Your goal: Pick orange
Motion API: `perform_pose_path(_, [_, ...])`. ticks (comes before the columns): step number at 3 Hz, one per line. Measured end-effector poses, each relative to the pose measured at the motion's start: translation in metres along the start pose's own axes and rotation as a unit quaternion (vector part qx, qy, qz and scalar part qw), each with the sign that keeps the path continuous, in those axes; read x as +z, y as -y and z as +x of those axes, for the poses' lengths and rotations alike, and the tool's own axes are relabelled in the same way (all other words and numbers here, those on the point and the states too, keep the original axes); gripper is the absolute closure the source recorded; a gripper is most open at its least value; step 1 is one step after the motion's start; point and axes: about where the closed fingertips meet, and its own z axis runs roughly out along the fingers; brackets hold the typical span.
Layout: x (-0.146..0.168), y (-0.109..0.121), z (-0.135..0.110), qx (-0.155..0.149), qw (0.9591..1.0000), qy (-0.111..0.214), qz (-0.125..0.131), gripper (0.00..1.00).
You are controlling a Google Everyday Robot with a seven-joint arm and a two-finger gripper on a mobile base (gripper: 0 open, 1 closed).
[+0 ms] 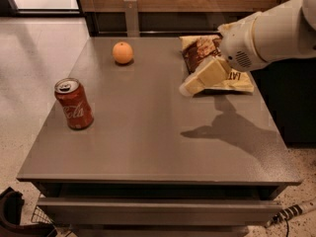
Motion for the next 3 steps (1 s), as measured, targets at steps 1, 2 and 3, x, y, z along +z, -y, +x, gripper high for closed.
perform_pose_path(1, [0.032,0.028,-0.035,0.014,0.9973,0.058,0.043,0.00])
perform_pose_path(2, [0.056,0.054,-0.065,0.028,0.9906,0.094,0.095,0.00])
perform_pose_path(3, [0.066,0.061,-0.084,0.056,0.9857,0.115,0.110,0.00])
